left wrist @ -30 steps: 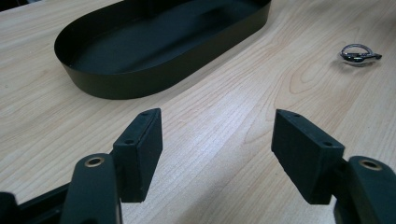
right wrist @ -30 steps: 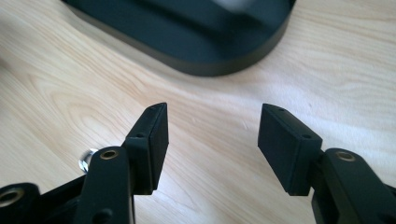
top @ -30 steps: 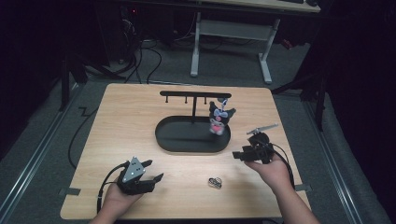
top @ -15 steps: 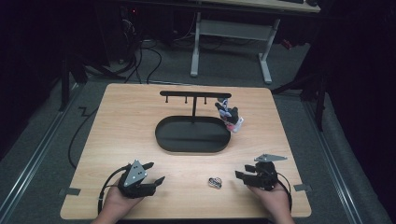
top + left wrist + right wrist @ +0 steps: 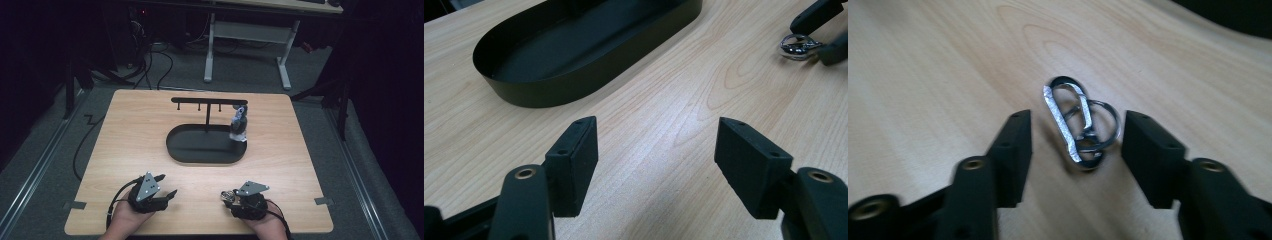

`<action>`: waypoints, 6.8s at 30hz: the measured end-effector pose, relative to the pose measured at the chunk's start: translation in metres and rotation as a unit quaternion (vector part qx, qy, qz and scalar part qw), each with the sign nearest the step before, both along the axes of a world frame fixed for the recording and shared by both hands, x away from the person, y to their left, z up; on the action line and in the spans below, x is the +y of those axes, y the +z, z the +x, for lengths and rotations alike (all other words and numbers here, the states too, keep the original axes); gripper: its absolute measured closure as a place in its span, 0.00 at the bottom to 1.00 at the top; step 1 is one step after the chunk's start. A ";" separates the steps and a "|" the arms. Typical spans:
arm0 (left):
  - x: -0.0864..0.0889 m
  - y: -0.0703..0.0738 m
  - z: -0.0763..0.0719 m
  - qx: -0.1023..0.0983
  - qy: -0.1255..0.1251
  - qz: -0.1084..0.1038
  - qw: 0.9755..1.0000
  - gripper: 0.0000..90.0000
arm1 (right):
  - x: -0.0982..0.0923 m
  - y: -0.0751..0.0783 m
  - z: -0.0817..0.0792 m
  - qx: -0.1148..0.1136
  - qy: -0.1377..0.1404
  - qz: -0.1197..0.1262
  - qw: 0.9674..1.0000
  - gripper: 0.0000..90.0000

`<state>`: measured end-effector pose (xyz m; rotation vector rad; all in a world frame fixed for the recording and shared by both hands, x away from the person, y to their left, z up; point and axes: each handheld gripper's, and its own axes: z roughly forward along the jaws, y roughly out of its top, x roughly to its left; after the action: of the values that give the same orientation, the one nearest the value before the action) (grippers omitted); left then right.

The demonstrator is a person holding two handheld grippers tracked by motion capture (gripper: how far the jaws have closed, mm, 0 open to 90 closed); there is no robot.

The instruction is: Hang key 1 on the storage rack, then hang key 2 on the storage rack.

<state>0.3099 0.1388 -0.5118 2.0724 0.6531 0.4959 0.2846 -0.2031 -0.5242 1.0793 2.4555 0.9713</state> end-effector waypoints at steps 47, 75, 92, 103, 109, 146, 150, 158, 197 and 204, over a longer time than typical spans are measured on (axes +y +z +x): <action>0.008 0.001 0.000 0.001 -0.002 0.003 1.000 0.39 | -0.005 0.020 0.039 -0.003 -0.105 0.051 0.993 0.92; 0.005 0.001 -0.002 0.002 -0.006 0.008 1.000 0.39 | -0.066 0.037 0.023 0.125 -0.060 -0.040 0.989 0.67; 0.011 0.002 0.001 -0.002 -0.006 0.005 1.000 0.39 | -0.039 0.037 0.074 0.239 -0.019 -0.130 0.962 0.63; 0.010 0.002 0.000 0.001 -0.006 0.007 1.000 0.39 | -0.030 0.042 0.066 0.215 0.003 -0.148 0.965 0.94; 0.008 0.001 0.000 0.001 -0.006 0.008 1.000 0.39 | -0.036 0.042 0.059 0.206 0.010 -0.141 0.968 0.95; 0.007 0.000 0.000 -0.003 -0.009 0.010 1.000 0.39 | -0.042 0.108 0.069 0.138 -0.023 -0.105 0.985 0.95; 0.007 0.001 0.000 -0.005 -0.009 0.007 1.000 0.39 | -0.034 0.108 0.073 0.139 -0.022 -0.098 0.985 0.95; 0.010 -0.001 -0.001 -0.002 -0.011 0.005 1.000 0.39 | -0.019 0.113 0.083 0.137 -0.014 -0.090 0.986 0.95; 0.017 0.003 -0.004 -0.007 -0.003 0.006 1.000 0.39 | 0.013 0.184 0.156 0.098 -0.036 -0.077 0.991 0.95; 0.018 0.002 -0.004 -0.007 -0.001 0.003 1.000 0.39 | 0.014 0.191 0.170 0.099 -0.044 -0.079 0.991 0.95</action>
<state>0.3060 0.1564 -0.5095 2.0735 0.6415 0.5109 0.4543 -0.1891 -0.3332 1.2694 2.5634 0.6604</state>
